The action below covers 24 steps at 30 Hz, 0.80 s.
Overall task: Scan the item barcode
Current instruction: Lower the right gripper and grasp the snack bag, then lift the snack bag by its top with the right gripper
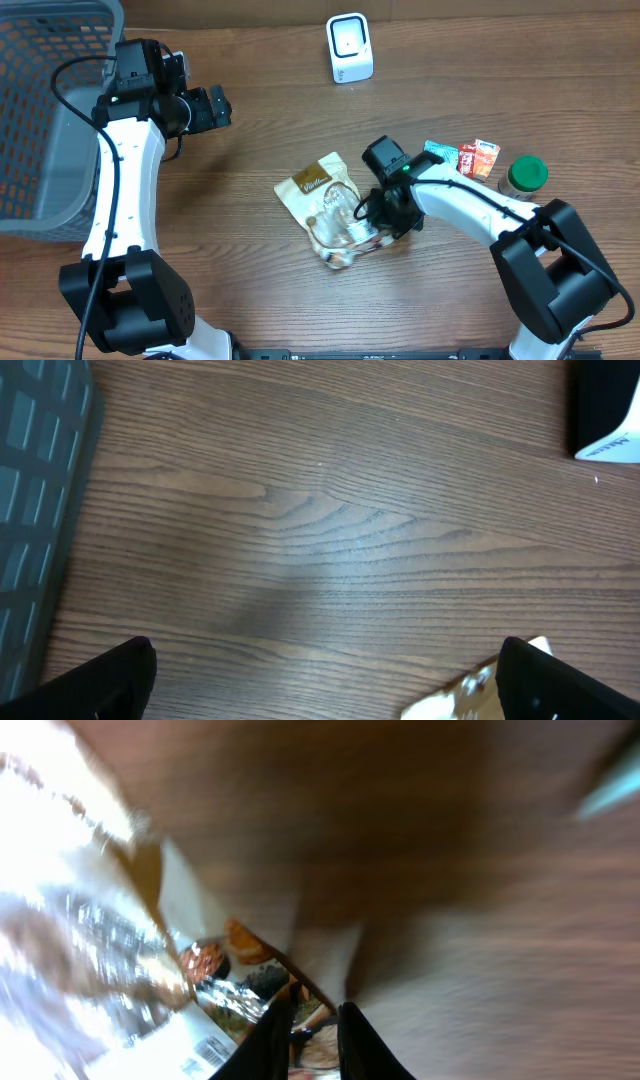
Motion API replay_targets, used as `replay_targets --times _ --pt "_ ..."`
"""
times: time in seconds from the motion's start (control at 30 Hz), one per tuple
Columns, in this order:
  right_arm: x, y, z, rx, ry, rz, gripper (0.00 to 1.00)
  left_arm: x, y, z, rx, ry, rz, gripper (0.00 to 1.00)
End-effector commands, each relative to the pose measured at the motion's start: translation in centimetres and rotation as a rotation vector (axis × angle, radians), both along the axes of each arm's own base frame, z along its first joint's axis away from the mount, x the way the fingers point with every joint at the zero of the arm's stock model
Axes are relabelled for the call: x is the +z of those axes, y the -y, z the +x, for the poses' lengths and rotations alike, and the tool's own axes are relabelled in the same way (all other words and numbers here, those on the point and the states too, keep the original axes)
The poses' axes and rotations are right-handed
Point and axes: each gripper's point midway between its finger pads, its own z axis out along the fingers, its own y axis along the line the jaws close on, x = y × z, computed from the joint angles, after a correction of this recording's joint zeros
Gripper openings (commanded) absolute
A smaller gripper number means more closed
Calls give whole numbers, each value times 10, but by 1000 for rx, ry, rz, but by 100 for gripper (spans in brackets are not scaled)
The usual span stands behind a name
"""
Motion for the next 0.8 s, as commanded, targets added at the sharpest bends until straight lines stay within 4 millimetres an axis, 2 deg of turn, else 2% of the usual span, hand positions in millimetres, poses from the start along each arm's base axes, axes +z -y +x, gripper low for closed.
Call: replay_targets --times 0.0,0.17,0.33,0.47,0.6,0.7,0.77 --pt "2 -32 -29 44 -87 129 18 0 -2 1 2 2 8 100" --pt "1 -62 -51 48 -89 147 23 1 -2 1 2 3 8 100" --pt "10 -110 -78 155 -78 262 27 0 -2 1 2 2 8 100" --pt "17 -123 -84 202 -66 297 27 0 -2 1 2 2 8 100" --pt "52 -133 -68 315 -50 404 30 0 -2 1 2 2 8 100" --pt "76 -135 -40 420 54 445 46 0 -2 1 0 2 8 100" --pt "86 -133 -17 497 152 462 60 0 -2 1 1 2 8 100"
